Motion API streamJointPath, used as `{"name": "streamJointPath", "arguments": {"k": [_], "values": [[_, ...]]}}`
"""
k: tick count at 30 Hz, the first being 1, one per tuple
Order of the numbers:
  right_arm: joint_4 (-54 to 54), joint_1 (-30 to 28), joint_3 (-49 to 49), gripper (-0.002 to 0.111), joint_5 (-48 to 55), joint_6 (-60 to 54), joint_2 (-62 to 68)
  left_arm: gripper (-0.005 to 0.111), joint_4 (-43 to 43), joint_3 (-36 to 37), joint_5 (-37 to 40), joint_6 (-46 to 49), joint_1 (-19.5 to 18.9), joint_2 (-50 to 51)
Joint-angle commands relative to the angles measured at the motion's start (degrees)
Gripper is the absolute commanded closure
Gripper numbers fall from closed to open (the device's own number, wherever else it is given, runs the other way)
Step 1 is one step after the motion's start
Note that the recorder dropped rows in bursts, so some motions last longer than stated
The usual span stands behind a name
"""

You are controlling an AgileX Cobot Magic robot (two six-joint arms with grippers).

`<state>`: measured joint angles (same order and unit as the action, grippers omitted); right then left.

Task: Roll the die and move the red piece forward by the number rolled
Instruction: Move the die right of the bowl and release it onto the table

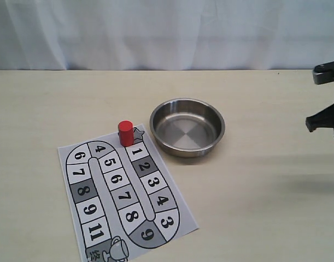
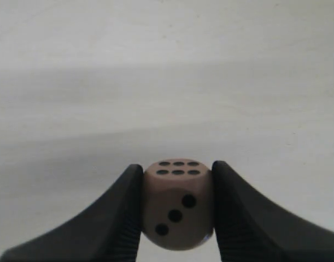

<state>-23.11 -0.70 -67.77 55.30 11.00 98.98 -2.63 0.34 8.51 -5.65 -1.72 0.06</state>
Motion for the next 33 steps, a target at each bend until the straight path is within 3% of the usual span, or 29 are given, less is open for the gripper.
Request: {"name": "streamJointPath", "arguments": {"k": [1, 7, 14, 16, 18, 23, 27, 33], "values": [[-5.5, -3.8, 4.2, 0.104, -8.1, -0.7, -0.4, 0.107, 0.1, -0.3, -0.4, -0.1, 0.4, -0.1], [-4.8, -7.9, 7.1, 0.104, -19.2, -0.7, 0.7, 0.107, 0.1, -0.3, -0.4, -0.1, 0.4, -0.1], [-1.8, -8.0, 7.2, 0.101, -21.4, -0.7, 6.2, 0.107, 0.1, -0.3, -0.4, -0.1, 0.4, -0.1], [4.0, -8.0, 6.6, 0.088, -21.7, -1.1, 7.5, 0.107, 0.1, -0.3, -0.4, -0.1, 0.4, -0.1], [16.5, -8.0, 5.3, 0.071, -21.0, -6.5, 8.5, 0.107, 0.1, -0.3, -0.3, -0.1, 0.4, -0.1], [54.9, -8.0, 3.0, 0.026, -9.9, -43.1, 10.1, 0.107, 0.1, -0.3, -0.3, -0.1, 0.4, -0.1], [68.8, -8.0, 1.9, 0.019, -2.4, -59.5, 10.1, 0.107, 0.1, -0.3, -0.3, -0.1, 0.4, -0.1], [60.7, -8.0, -0.2, 0.019, -3.1, -52.8, 10.1, 0.107, 0.1, -0.3, -0.3, -0.1, 0.4, -0.1]]}}
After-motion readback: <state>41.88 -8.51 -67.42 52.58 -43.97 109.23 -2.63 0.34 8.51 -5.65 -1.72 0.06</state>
